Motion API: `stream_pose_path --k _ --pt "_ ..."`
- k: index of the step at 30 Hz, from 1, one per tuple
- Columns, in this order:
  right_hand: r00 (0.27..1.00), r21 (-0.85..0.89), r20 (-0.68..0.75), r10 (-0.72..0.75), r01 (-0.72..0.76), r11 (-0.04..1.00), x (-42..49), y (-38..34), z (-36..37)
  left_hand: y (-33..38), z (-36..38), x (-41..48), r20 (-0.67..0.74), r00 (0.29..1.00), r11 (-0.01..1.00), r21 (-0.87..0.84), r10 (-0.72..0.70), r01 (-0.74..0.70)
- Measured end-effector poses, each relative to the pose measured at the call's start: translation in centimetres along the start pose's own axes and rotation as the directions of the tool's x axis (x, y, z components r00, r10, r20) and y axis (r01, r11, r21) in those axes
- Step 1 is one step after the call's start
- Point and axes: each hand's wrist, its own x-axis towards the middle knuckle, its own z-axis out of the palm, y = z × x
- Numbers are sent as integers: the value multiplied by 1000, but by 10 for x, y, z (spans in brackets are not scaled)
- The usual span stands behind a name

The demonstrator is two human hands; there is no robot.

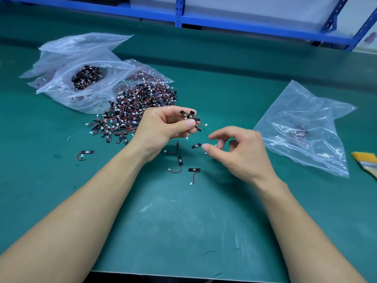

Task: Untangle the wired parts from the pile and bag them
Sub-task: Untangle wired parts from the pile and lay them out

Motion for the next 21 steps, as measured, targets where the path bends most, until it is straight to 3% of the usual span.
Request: stream_pose_path --k 6,16,21 --pt "994 311 -60 94 -71 948 2 -2 1 0 3 -2 54 998 997 74 -30 25" --pt "996 315 -41 77 -60 947 3 -4 11 -1 9 -6 112 992 994 91 -65 55" --pt "996 398 -25 87 -70 915 2 -7 13 -1 11 -7 109 990 992 101 -89 78"
